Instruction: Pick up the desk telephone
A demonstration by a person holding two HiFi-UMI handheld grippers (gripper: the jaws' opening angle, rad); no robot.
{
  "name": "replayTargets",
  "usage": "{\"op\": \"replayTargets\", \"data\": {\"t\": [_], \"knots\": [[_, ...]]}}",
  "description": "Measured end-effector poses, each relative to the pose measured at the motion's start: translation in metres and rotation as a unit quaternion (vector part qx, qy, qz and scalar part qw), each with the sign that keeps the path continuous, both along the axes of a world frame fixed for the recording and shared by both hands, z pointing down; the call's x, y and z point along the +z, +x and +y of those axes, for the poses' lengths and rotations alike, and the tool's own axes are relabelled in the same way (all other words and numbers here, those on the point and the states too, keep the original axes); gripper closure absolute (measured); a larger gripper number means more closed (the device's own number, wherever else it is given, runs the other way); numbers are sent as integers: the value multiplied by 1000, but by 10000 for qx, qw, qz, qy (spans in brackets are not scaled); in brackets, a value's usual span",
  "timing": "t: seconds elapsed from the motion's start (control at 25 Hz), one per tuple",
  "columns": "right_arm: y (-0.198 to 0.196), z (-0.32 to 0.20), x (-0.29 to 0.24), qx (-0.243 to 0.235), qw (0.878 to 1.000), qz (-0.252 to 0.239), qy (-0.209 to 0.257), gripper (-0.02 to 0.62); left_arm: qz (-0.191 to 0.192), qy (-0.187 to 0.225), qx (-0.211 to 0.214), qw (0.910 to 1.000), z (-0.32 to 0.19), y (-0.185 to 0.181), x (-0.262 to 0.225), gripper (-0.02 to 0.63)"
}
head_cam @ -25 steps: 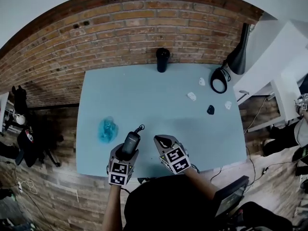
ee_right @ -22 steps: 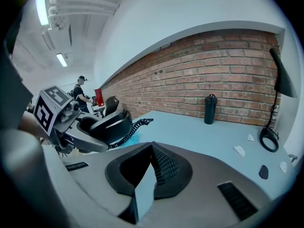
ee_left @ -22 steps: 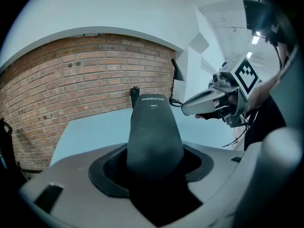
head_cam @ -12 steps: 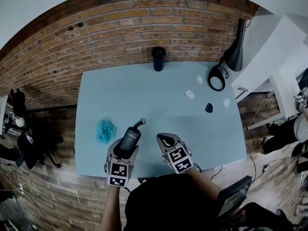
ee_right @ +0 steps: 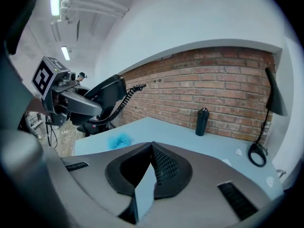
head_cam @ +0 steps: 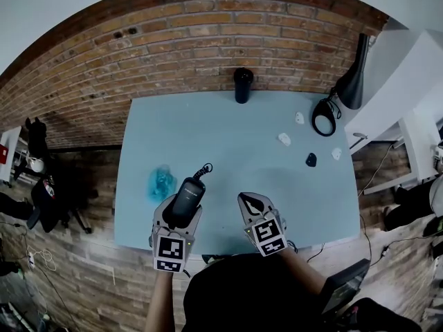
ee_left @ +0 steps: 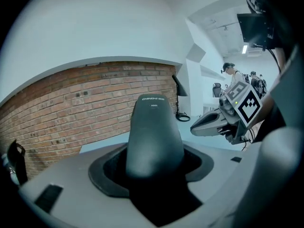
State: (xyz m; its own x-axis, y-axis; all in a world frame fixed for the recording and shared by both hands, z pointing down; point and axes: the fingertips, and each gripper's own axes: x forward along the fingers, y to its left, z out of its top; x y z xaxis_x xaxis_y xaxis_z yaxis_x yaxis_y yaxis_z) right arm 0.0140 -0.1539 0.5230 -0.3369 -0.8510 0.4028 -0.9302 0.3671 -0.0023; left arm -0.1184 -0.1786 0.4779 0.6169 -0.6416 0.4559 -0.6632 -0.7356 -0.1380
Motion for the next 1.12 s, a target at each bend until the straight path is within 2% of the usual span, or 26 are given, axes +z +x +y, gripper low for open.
{"op": "replayTargets", "data": {"t": [0.2, 0.4, 0.76, 1.12], "knots": [[4, -2, -46, 61, 9944, 488, 934, 586, 41, 70, -74, 9999, 5, -3, -9, 307], [-4, 3, -83, 224, 9842, 192, 1748, 586, 26, -28, -121, 9999, 10, -12, 1, 307], [1, 13, -60, 198, 9870, 86, 1594, 586, -47, -554, -109, 9984, 29, -8, 47, 307], [7, 17, -52, 69, 9891, 70, 1469, 586, -153, -824, -21, 9965, 42, 1, 66, 305]]}}
